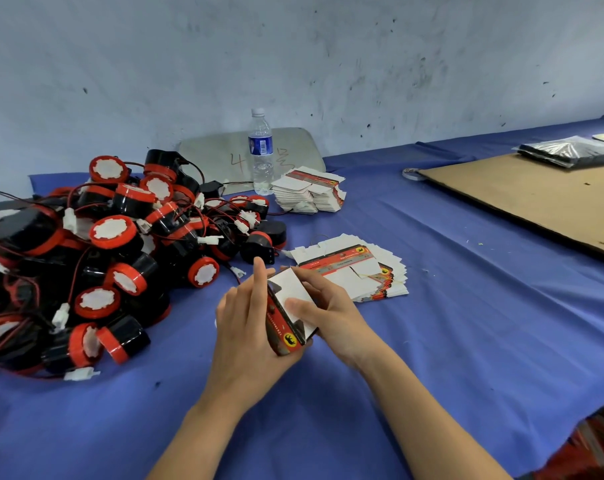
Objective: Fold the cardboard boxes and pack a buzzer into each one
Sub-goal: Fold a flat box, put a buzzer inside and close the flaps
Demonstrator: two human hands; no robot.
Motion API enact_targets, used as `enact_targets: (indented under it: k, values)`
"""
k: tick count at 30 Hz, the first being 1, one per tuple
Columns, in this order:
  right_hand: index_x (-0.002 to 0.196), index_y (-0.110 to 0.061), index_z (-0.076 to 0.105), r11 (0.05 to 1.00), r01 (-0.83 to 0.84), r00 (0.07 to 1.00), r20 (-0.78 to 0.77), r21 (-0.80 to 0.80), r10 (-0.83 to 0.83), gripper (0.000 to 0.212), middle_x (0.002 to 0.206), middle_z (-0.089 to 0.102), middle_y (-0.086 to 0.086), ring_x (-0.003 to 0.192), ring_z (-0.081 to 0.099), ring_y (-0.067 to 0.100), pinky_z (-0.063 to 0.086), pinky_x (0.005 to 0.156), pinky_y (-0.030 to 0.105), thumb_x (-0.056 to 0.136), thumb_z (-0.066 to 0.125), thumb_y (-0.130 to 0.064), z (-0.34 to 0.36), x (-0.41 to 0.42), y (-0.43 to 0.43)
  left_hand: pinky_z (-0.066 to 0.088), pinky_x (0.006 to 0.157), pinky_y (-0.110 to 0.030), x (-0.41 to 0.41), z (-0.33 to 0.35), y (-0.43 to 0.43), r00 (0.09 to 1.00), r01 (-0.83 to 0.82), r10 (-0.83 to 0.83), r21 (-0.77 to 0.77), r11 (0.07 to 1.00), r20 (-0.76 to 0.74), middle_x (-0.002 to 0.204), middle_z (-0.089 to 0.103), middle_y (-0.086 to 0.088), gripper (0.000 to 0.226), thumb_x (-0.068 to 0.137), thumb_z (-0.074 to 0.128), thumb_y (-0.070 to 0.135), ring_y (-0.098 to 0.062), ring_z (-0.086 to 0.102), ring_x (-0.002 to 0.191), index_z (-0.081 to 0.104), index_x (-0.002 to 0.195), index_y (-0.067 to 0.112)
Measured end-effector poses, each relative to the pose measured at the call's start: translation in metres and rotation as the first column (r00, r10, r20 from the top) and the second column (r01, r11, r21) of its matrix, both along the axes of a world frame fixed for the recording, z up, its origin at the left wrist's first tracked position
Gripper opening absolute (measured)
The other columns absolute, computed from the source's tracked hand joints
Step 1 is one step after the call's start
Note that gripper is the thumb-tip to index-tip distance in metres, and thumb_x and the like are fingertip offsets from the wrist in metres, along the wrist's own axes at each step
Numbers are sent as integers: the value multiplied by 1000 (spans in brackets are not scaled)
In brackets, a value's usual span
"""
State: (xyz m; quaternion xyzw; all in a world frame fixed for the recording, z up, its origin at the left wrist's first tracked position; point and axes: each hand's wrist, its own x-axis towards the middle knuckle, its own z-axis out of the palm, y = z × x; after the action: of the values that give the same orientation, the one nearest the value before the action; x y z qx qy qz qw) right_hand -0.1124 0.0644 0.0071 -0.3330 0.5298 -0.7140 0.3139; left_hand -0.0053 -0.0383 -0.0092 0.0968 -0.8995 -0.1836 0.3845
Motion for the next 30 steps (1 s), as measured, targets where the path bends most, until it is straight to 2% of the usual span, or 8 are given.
enact_targets:
  k: [4,10,14,21,23,25,28,30]
  values:
    - [113,-42,61,998,68,986,-153,18,-65,38,117,67,-9,115,60,13,53,91,29,86,62,-15,-2,1,-1,33,106,-52,-2,0,-1,1000,7,-7,-13,1000,7,142,38,-2,135,62,89,33,-20,36,128,-11,152,31]
    - [124,-23,64,987,-114,948,286,-115,143,49,120,66,8,105,64,21,55,80,32,78,54,-11,3,-8,0,33,109,-55,3,8,0,999,37,-36,139,990,-10,147,32,12,130,62,80,53,-13,29,133,-18,147,46]
    - [139,-15,48,964,-201,891,376,-175,255,66,128,62,12,106,64,26,55,79,35,75,63,-10,4,-10,4,34,110,-49,6,12,-3,993,115,-118,295,949,-8,145,19,44,120,58,74,62,5,29,133,-12,141,62]
    - [143,-27,44,890,-333,822,366,-311,436,95,133,58,9,112,63,28,56,85,37,60,89,-12,8,-9,10,50,97,-34,9,14,-4,962,166,-250,496,852,106,134,34,48,123,51,78,62,9,46,122,-6,141,65]
    - [140,-31,47,910,-225,851,384,-349,358,91,127,62,9,106,66,25,59,79,36,61,90,-14,11,-7,10,40,108,-39,10,17,-8,953,156,-256,464,872,161,137,31,47,121,52,73,69,7,38,130,-7,143,61]
    - [142,-33,43,952,-28,910,387,-305,151,88,116,68,6,100,68,21,58,77,33,69,79,-2,13,-8,9,14,119,-50,14,18,-20,974,-18,-39,246,969,225,143,26,39,106,61,60,77,-6,25,141,6,148,51]
    - [141,-43,40,934,306,946,-48,-185,-319,85,99,69,-8,85,66,11,54,75,22,74,69,0,10,-7,12,2,112,-66,27,14,-48,803,-590,574,74,804,161,141,49,0,62,83,66,48,-30,30,137,50,139,26]
    - [138,-56,33,885,428,747,-479,-183,-460,86,90,60,-11,71,54,12,46,68,17,74,57,-3,4,-3,12,10,106,-72,36,14,-62,651,-757,696,189,626,303,136,44,-8,48,85,66,33,-36,26,131,56,131,23]
